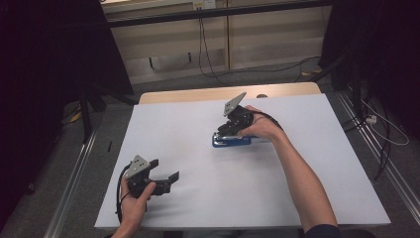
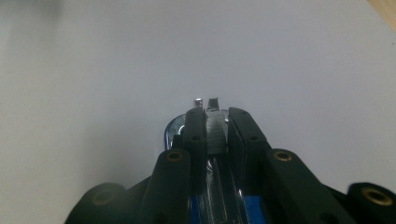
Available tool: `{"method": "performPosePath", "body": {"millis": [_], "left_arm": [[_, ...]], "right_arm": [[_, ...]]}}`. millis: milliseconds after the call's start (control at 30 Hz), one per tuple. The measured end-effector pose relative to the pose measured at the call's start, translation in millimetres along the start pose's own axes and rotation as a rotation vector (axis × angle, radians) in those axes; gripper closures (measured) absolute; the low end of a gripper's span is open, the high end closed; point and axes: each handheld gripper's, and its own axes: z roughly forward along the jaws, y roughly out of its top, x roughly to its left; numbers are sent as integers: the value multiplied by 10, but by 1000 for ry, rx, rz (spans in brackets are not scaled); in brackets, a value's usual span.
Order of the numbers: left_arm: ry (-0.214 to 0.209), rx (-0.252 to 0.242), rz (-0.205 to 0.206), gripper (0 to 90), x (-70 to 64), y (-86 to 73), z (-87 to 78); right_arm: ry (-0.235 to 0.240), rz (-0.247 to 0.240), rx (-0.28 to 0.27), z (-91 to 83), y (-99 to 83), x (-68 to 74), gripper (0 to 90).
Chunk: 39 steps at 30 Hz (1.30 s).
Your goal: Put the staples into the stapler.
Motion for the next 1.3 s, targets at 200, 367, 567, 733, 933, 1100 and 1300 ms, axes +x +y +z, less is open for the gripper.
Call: {"method": "performPosePath", "body": {"millis": [200, 367, 567, 733, 933, 1100, 1300], "left_arm": [[1, 5, 9, 58, 3, 3, -8], [1, 5, 8, 58, 5, 2, -11], [2, 4, 7, 58, 5, 2, -12], [2, 4, 7, 58, 4, 2, -12], [2, 5, 8, 58, 6, 2, -11], [1, 8, 12, 58, 2, 2, -7], [0, 0, 0, 59, 1, -1, -2]], "right_arm": [[-20, -9, 11, 12, 14, 14, 782], [-27, -25, 15, 50, 44, 43, 776], [-43, -22, 25, 51, 42, 36, 788], [-37, -33, 24, 39, 32, 28, 791], [-40, -42, 6, -20, 42, 22, 792], [-20, -67, -6, -58, 60, 29, 791], [-10, -87, 5, -42, 60, 23, 792]]}}
